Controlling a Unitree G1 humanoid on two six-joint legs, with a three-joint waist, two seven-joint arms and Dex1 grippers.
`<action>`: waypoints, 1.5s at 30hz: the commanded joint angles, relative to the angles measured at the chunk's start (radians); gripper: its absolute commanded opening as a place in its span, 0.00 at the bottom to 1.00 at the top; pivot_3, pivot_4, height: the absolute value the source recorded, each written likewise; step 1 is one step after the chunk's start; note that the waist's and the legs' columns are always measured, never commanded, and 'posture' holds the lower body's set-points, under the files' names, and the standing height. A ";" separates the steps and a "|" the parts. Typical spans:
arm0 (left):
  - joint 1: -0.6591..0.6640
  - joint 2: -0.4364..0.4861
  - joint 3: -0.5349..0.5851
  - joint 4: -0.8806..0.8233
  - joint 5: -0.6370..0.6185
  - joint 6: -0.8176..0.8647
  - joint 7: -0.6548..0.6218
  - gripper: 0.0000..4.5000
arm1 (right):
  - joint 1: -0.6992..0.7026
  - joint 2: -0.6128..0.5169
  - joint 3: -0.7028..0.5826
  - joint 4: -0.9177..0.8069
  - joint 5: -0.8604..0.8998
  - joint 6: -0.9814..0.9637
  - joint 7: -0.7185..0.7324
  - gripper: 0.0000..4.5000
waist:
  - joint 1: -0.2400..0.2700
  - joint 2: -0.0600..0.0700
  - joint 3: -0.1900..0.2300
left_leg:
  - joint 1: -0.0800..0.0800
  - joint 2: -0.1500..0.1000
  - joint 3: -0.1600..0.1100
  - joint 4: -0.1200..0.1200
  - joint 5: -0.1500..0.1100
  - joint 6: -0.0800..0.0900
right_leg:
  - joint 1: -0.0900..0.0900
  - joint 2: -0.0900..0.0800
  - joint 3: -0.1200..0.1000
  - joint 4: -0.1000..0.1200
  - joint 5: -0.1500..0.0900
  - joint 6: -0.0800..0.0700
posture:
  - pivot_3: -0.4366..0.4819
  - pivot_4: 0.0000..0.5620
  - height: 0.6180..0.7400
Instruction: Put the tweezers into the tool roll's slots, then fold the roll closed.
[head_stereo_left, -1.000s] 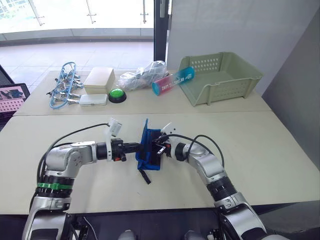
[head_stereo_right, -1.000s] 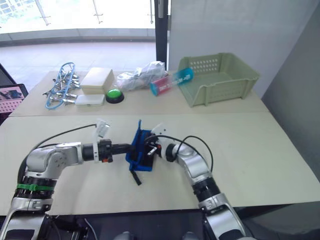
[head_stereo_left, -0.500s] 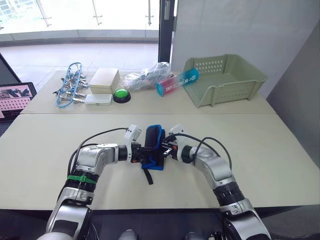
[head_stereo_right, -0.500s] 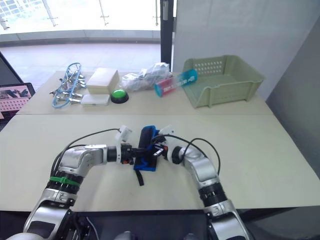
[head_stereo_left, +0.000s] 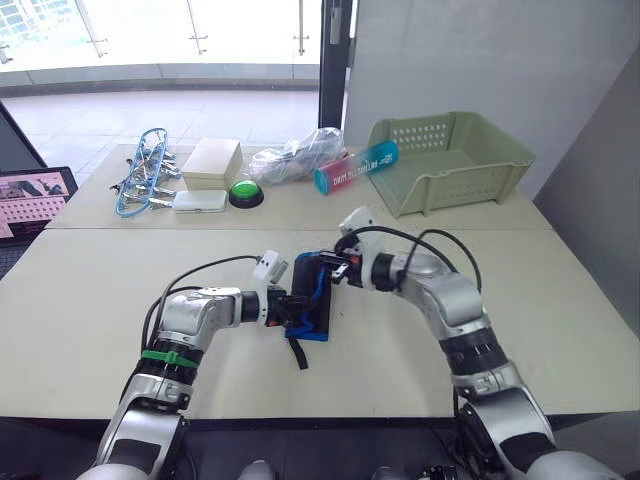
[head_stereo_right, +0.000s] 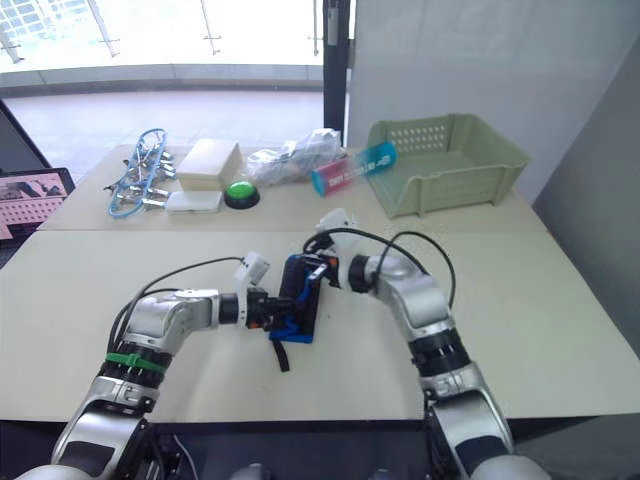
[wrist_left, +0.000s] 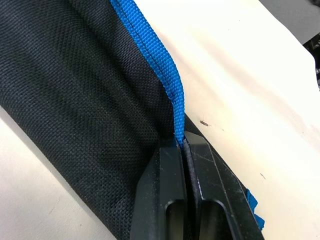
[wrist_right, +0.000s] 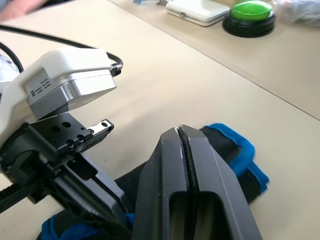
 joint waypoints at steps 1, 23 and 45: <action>0.035 -0.003 -0.052 0.081 0.084 0.027 0.076 0.00 | -0.050 -0.023 0.085 0.099 -0.100 0.001 -0.018 0.00 | 0.003 0.000 0.000 | -0.001 0.000 0.000 0.000 0.000 0.000 | 0.000 0.000 0.000 0.000 0.000 0.000 | 0.48 0.27 0.81; 0.087 0.099 0.008 -0.119 0.026 0.045 0.006 0.55 | -0.029 -0.029 0.233 0.337 -0.250 -0.090 0.079 0.00 | -0.021 0.002 -0.012 | 0.007 0.000 0.000 -0.002 -0.001 0.001 | 0.006 0.000 0.000 -0.002 0.000 0.001 | 0.48 0.27 0.81; 0.091 0.125 0.068 -0.135 -0.048 -0.160 -0.165 0.01 | 0.017 -0.003 0.199 0.302 -0.257 -0.088 0.063 0.00 | -0.028 0.003 -0.011 | 0.003 0.000 0.000 -0.004 -0.002 0.002 | 0.002 0.000 0.001 -0.003 0.000 0.001 | 0.48 0.27 0.81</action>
